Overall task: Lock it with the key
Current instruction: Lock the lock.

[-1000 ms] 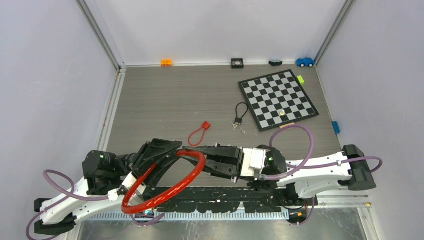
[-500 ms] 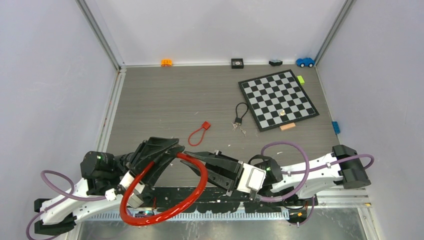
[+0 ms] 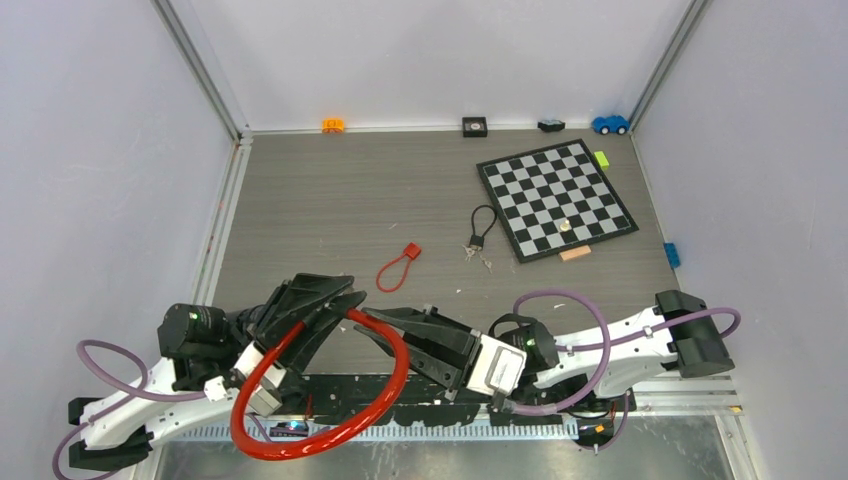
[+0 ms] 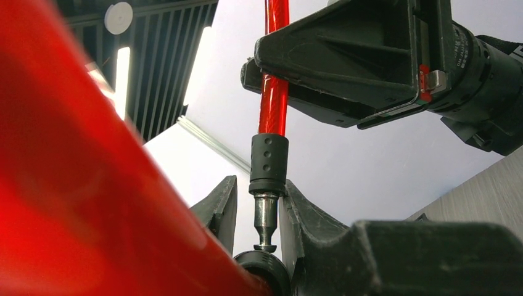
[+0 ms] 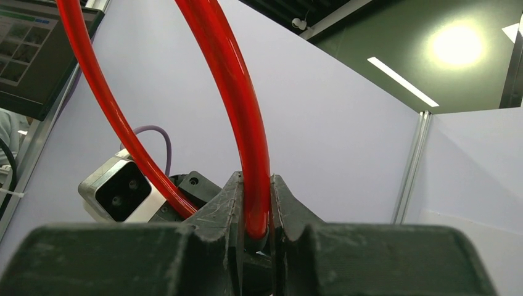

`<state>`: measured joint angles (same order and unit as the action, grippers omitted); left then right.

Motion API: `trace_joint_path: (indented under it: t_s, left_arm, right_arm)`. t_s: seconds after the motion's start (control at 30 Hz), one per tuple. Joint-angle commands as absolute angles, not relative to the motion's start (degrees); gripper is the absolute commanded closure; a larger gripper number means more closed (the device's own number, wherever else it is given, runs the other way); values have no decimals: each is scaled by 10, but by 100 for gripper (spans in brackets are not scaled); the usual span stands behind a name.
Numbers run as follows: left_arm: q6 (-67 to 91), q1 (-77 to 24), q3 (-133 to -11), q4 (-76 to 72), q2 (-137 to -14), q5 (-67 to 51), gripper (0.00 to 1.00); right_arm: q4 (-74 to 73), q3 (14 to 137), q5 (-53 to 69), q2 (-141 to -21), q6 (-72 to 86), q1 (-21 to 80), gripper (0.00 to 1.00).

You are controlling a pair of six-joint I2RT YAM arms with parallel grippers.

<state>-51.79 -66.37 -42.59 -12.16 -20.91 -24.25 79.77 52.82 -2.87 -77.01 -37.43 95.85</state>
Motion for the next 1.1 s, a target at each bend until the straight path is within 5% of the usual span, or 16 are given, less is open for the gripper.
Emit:
trace_joint_path:
  t_s: [0.0,0.67,0.9,1.07]
  left_arm:
    - [-505,-665,-432,-170,-207,-238,100]
    - [-480,-665,-436,-167,-203,-245,100]
    - [-481,-666,-446,-136,-205,-260,100]
    - [-475,-666,-442,-156,-210,-263,100]
  right_arm:
    - [823,545,-37,-789,-400,962,99]
    - [817,540,-154,-837,-319,966,99]
    - [595,596,-206,-786,-272,965,99]
    - [620,583,-238,-806,-271,962,99]
